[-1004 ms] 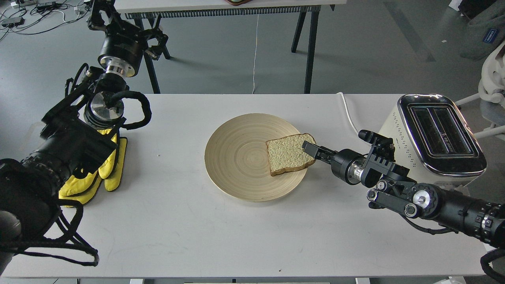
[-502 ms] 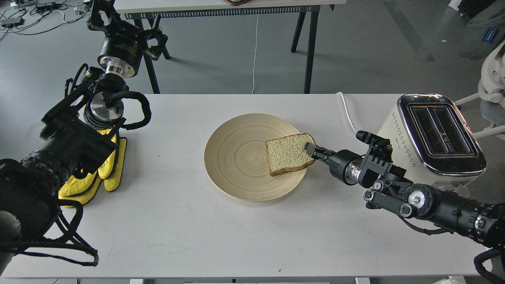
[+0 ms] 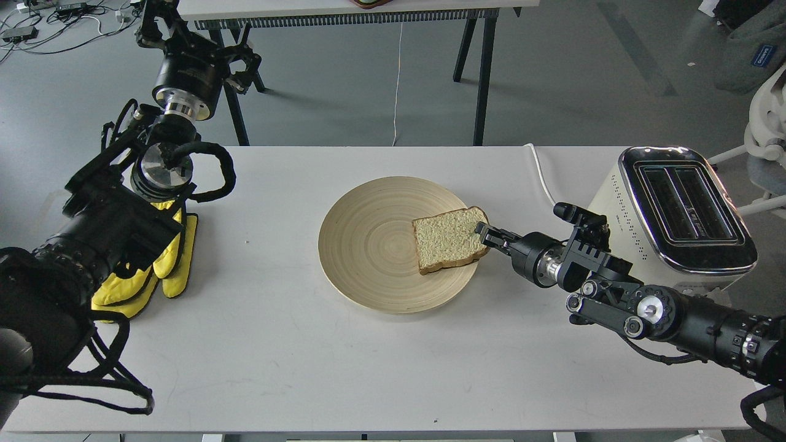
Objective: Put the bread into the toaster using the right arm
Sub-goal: 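Lift the bread slice out of the bowl with the right gripper, then carry the bread over the toaster slot and lower it in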
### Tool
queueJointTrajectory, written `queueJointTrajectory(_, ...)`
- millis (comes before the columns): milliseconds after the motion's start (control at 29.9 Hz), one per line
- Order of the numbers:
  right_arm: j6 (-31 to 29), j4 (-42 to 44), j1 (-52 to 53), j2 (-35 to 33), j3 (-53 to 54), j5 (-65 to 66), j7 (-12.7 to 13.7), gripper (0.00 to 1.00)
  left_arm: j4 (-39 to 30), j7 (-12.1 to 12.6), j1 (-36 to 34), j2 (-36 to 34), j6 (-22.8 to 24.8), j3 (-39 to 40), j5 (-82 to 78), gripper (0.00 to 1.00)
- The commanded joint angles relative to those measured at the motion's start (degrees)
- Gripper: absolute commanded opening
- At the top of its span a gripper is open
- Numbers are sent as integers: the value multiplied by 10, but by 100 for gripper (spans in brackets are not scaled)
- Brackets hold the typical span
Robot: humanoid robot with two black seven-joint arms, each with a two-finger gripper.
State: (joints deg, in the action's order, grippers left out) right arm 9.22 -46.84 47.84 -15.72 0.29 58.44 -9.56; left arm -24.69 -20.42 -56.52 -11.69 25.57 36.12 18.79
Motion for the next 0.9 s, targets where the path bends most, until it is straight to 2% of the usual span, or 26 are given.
queueJointTrajectory(0, 0, -33, 9, -26, 2, 0, 2, 4, 0, -1, 0, 0, 0, 0, 0, 100)
queueJointTrajectory(234, 3, -133, 65, -136, 1, 7, 4, 4, 0, 0, 0, 0, 0, 0, 0, 100)
queueJointTrajectory(469, -9, -250, 158, -315, -6, 13, 16, 5, 0, -1, 0, -1, 0, 1, 1, 100)
queueJointTrajectory(736, -26, -310, 211, -473, -6, 174, 41, 5, 0, -1, 0, -1, 0, 0, 0, 100)
queueJointTrajectory(870, -59, -331, 211, -527, -6, 197, 44, 4, 0, -1, 0, -1, 0, 0, 0, 100)
